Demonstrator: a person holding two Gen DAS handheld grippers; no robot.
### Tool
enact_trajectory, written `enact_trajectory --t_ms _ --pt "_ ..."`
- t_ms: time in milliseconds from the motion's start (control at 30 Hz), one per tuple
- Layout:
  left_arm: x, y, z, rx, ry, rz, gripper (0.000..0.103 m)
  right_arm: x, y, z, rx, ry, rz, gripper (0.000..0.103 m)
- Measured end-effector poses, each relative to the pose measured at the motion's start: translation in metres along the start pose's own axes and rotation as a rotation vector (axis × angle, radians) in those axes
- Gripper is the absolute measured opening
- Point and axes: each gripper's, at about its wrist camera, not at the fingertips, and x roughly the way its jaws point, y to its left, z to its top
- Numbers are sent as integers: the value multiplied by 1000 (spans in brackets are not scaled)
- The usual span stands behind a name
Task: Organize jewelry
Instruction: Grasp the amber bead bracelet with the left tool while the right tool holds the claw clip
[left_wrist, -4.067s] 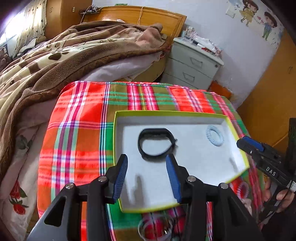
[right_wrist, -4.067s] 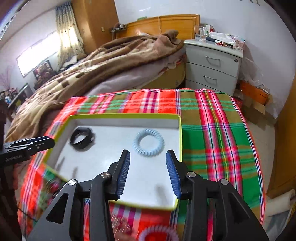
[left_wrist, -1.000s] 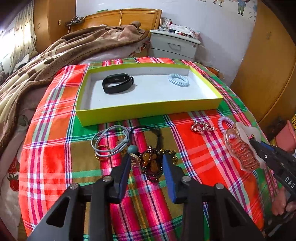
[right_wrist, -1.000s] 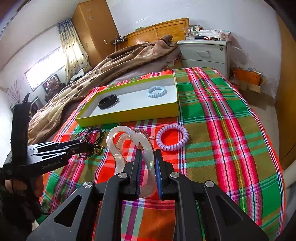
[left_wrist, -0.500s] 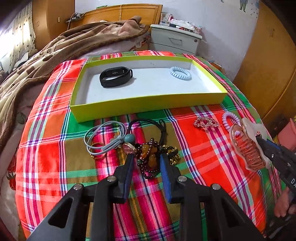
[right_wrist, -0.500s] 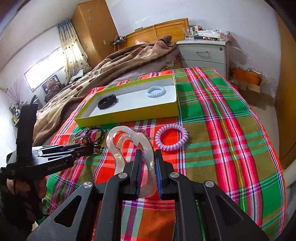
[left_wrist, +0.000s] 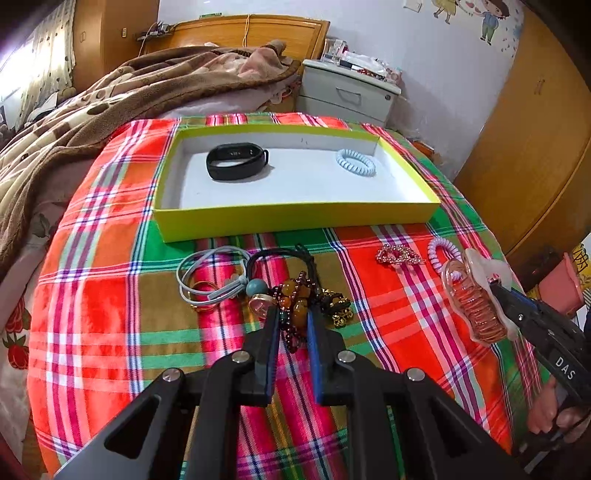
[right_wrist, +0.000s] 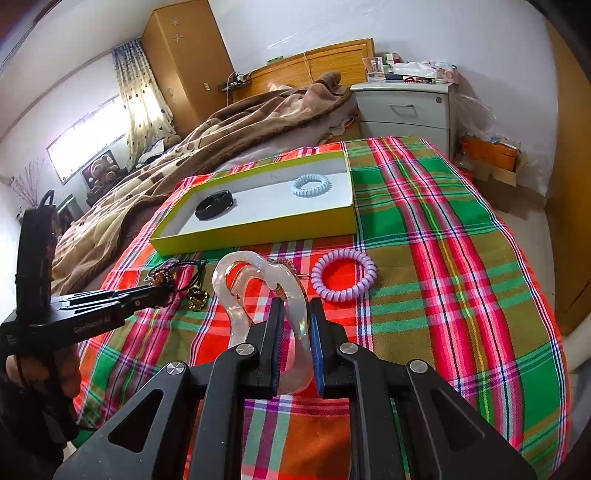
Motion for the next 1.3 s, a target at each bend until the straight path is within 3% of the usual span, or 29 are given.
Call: enact_trajectory --t_ms 200,333,433,533,700,867,1000,1133,1267,1300 --pt "-11 4 0 -15 -14 -23 15 -3 5 3 -3 -7 1 14" --pt "-17 7 -1 -20 -2 -95 15 -4 9 3 -5 -9 1 14" --pt "-13 6 -9 14 29 -66 15 -4 9 2 -7 -8 -1 14" --pt "-12 7 -18 19 55 -86 15 -4 10 1 -6 -3 -4 14" --pt "-17 8 -30 51 54 -102 16 -3 11 -1 -7 2 -5 14" --pt "-25 -1 -41 139 45 -69 17 -1 10 -2 0 6 -6 14" --pt "-29 -7 -46 190 29 -62 33 0 10 -4 2 10 -9 14" --pt "-20 -9 -48 188 69 -80 34 0 10 -4 5 9 -7 14" --pt "-17 -10 -41 138 54 -72 34 0 10 -5 9 12 -6 14" --pt "-16 -8 -40 117 55 -71 29 0 9 -6 9 12 -4 14"
